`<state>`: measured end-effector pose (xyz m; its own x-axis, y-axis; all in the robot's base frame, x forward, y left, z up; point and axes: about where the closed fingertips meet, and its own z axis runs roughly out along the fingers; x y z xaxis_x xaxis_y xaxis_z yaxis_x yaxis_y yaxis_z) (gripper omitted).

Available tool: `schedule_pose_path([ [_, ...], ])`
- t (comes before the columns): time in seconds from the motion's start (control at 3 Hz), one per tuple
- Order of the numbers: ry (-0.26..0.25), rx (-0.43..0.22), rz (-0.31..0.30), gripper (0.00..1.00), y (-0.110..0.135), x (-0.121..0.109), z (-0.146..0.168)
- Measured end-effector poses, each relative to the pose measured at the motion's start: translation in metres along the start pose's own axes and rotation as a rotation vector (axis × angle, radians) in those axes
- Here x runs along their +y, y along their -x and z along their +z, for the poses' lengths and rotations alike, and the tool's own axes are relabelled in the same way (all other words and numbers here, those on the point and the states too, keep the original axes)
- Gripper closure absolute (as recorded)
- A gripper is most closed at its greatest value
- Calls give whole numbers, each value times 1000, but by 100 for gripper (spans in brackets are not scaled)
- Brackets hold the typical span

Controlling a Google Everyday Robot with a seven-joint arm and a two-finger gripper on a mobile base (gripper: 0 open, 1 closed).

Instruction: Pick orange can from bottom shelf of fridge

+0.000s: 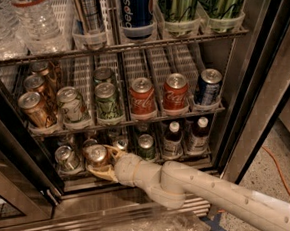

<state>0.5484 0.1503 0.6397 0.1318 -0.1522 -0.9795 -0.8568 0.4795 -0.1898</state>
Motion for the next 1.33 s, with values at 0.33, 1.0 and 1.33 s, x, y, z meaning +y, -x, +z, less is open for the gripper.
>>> schedule_pose_path([
  [0.33, 80, 58, 4, 100, 3, 12, -19],
  [1.0, 248, 105, 46, 100, 32, 45, -62],
  [1.33, 314, 104, 81, 100, 53, 67, -85],
])
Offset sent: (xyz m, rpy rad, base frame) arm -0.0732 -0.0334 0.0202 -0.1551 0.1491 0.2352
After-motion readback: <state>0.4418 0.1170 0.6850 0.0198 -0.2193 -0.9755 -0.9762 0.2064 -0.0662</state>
